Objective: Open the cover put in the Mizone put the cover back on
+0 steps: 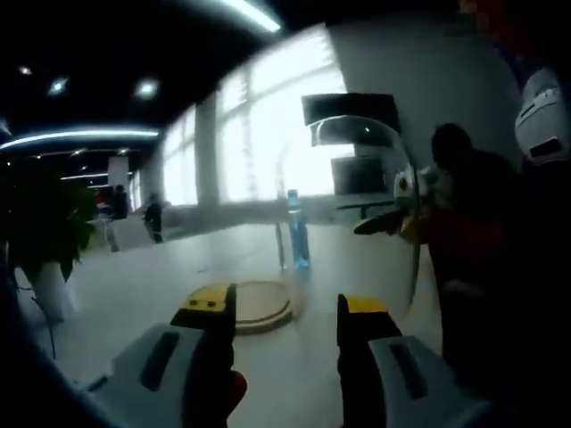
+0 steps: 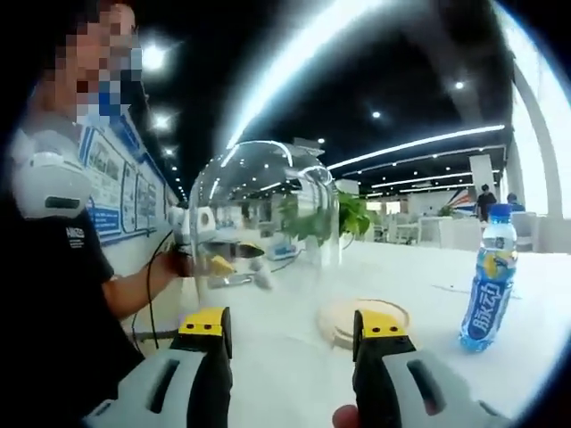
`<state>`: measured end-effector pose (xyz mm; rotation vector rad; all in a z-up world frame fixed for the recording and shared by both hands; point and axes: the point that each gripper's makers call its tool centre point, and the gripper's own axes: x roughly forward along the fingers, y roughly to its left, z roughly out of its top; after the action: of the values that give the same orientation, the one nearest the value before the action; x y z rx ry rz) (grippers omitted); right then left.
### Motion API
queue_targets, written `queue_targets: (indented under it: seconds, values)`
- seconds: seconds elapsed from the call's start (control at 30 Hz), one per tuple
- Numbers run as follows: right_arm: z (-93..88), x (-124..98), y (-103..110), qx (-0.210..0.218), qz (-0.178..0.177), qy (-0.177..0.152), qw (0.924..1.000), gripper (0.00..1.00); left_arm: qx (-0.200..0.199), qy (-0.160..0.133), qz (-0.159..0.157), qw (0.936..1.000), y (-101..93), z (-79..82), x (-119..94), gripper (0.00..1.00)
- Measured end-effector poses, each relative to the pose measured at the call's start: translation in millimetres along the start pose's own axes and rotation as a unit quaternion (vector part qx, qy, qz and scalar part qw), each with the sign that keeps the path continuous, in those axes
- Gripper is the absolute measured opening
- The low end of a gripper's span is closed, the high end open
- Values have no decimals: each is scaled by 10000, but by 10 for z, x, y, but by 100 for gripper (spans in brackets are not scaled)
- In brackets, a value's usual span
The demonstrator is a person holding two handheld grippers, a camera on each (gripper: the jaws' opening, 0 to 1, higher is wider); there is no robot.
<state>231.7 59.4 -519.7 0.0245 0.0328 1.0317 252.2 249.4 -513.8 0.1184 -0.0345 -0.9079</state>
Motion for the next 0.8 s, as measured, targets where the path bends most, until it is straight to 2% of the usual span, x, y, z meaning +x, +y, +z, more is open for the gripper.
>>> queue_targets:
  seconds: [0.17,0.23,0.37,0.57,0.63,0.73,0.8]
  values:
    - [16,-69,-175,160,-504,-190,9984,46,193,1,215,9996,45,-23,32,33]
    - [21,-96,-251,161,-739,-230,9969,43,101,-72,264,9996,66,-8,37,32]
    - [38,-162,-407,449,-1155,-374,9916,42,-31,-167,406,9990,140,-20,48,32]
    - [44,-235,-553,863,-1424,-618,9841,35,-458,-289,766,9956,330,-84,81,30]
    - [20,-262,-622,822,-1628,-601,9814,34,-579,-327,873,9940,407,-119,79,30]
    - [-83,-291,-729,561,-1955,-352,9785,34,-569,-322,1154,9912,541,-188,71,29]
    - [-122,-266,-727,526,-1963,-295,9787,33,-723,-312,1236,9892,598,-238,73,29]
